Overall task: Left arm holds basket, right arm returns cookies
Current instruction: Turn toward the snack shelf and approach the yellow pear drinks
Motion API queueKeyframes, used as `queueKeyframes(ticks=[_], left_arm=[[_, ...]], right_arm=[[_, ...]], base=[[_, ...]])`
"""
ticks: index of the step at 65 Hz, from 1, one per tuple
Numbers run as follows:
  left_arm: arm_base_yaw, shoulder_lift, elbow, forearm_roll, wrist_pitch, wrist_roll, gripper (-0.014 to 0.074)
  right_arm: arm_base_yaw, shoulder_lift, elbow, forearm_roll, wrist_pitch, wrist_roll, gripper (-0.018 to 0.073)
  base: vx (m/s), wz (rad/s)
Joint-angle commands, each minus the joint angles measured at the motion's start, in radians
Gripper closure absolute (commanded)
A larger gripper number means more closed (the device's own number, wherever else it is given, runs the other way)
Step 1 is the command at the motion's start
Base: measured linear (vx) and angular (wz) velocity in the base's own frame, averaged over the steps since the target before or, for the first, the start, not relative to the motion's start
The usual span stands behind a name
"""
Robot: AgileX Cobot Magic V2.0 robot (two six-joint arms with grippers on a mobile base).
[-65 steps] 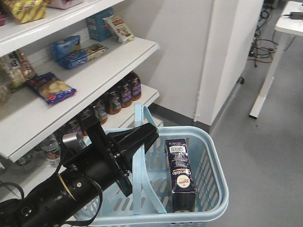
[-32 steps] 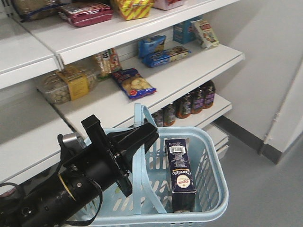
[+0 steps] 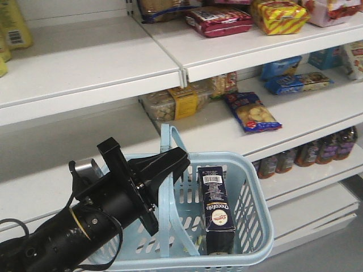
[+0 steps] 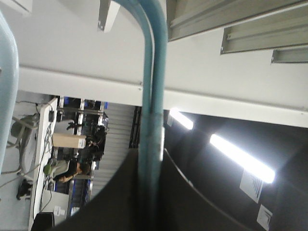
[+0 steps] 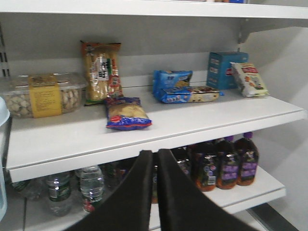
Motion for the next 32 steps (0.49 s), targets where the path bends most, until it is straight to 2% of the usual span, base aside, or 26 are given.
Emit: queueKeyframes(ticks=[1, 32], left_arm=[[-0.006, -0.040, -0.027, -0.012, -0.256, -0.002, 0.0599], [-0.006, -0.040, -0.027, -0.012, -0.256, -0.002, 0.0599]], right_arm=[[-0.004, -0.006, 0.017, -0.005, -0.076, -0.006, 0.0566], [-0.004, -0.006, 0.017, -0.005, -0.076, -0.006, 0.0566]], base=[[0.08, 0.51], [0.07, 0.46]])
